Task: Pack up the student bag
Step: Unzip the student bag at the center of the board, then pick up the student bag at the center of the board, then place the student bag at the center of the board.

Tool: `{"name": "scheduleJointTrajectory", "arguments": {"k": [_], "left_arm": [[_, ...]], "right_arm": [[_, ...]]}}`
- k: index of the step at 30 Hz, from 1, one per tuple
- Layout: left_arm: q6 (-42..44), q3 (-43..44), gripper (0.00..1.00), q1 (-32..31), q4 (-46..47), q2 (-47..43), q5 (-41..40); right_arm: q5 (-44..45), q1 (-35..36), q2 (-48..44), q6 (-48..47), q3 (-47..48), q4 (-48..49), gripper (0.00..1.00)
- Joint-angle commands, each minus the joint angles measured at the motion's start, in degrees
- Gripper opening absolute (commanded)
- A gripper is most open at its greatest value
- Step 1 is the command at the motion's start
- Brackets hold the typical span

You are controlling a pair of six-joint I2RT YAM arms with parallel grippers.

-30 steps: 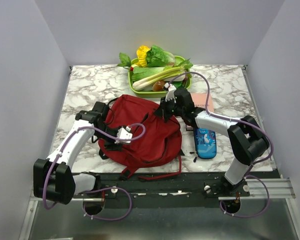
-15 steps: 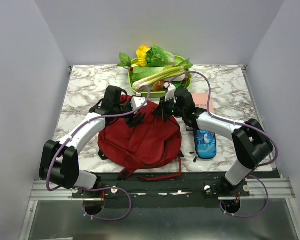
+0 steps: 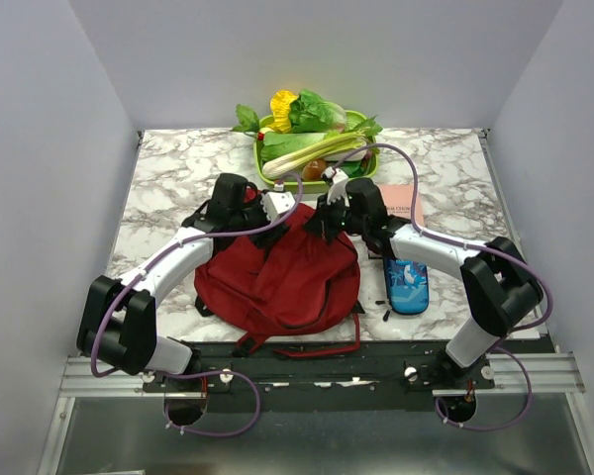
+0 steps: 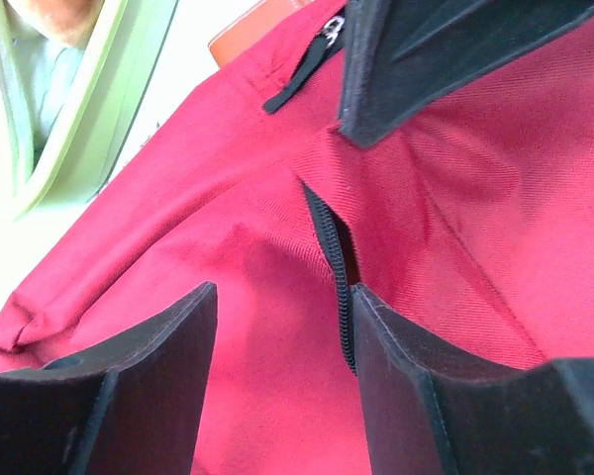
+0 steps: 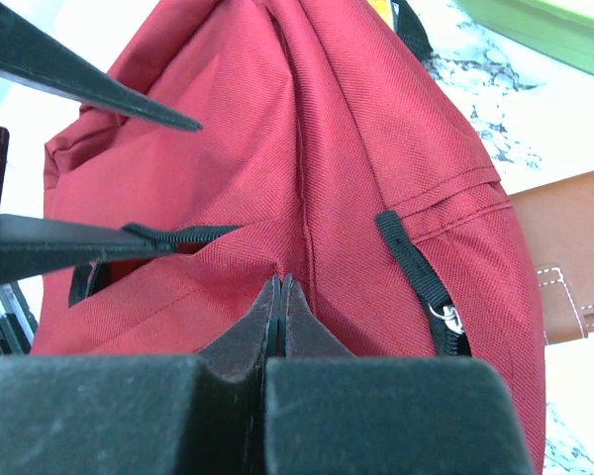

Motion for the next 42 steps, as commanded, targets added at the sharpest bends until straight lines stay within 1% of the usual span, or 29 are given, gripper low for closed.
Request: {"name": "scheduleJointTrajectory", "arguments": {"k": [1,5,8,9,11,12,13,14,15,16,17,19,20,22,23,26,27,30,33,35,39,42], "left_arm": [[3.1,-1.0,0.61,-0.3,0.2,-1.5,-5.7],[4.9,-2.1,0.59,-0.3,-0.6,-2.8,-5.7],[6.3,-2.1,0.53,-0.5,-2.7,-3.0,-5.6],[6.5,-2.2,0.47,-0.7,-3.2,-3.0,-5.7],[7.3,-2.3,0.38,-1.0,-3.7,-2.8,-5.9],[7.2,-2.3,0.24,-1.1,-3.7,-2.8,-5.9],[6.3,-2.2,0.16,-1.1,-3.4,-2.6,-5.9],[5.5,-1.9,0.06,-1.1,-3.2,-2.4,-6.4],[4.6,-0.7,0.0,-1.1,-3.0,-2.2,-7.0],[3.6,0.2,0.0,-0.9,-2.6,-2.2,-7.7],[2.3,1.2,0.0,-0.7,-2.3,-2.4,-8.4],[0.9,4.5,0.0,0.2,-2.2,-3.0,-10.3],[0.6,5.7,0.0,1.9,-2.5,-4.0,-10.6],[1.2,9.0,0.0,3.9,-5.4,-5.5,-10.4],[1.6,10.0,0.0,6.0,-6.7,-6.0,-10.2],[5.0,11.6,0.0,9.4,-11.7,-8.8,-9.0],[6.7,11.5,0.0,11.7,-12.7,-9.7,-8.4],[8.7,10.1,0.0,14.8,-15.8,-13.8,-6.4],[10.3,9.0,0.0,15.2,-18.0,-17.1,-4.9],[9.5,7.9,0.0,15.2,-18.1,-18.3,-4.2],[8.3,8.3,0.0,15.4,-18.5,-17.8,-5.4],[8.3,8.1,0.0,16.2,-18.0,-17.3,-6.0]], "right_arm": [[-1.3,0.7,-1.9,-1.5,-2.3,-0.8,0.01],[-1.3,0.7,-1.9,-1.9,-3.1,-1.1,0.01],[-1.7,0.7,-1.8,-1.8,-3.1,-0.7,0.01],[-1.7,0.8,-1.8,-1.7,-3.0,-0.5,0.01],[-2.5,0.7,-1.5,-1.5,-2.7,-0.3,0.01],[-2.7,0.8,-1.4,-1.4,-2.1,-0.3,0.01],[-3.1,0.8,-1.4,-1.2,-1.7,-0.3,0.01],[-3.3,0.8,-1.6,-0.9,-1.4,-0.6,0.04],[-3.2,0.7,-1.7,-0.7,-0.6,-1.0,0.12],[-2.8,0.8,-2.1,-0.6,-0.3,-1.3,0.23],[-0.7,0.7,-2.5,0.2,-0.1,-2.2,0.37],[2.1,0.3,-4.1,0.6,-0.1,-2.8,0.5],[3.6,-0.1,-4.6,0.6,0.0,-3.5,0.61],[5.1,-1.7,-4.9,1.1,1.1,-4.8,0.66],[6.4,-2.2,-4.8,1.3,1.3,-5.7,0.69],[7.6,-5.4,-4.1,2.2,2.1,-6.1,0.73],[7.9,-7.0,-3.9,2.8,2.3,-6.0,0.73],[9.7,-9.5,-2.2,3.6,4.3,-7.3,0.76],[11.5,-10.4,1.9,4.5,7.7,-10.3,0.78],[12.4,-10.5,4.0,5.4,9.2,-12.0,0.79],[12.4,-10.5,8.3,9.4,10.2,-14.1,0.79],[12.8,-10.4,9.4,11.1,9.9,-14.4,0.79]]}}
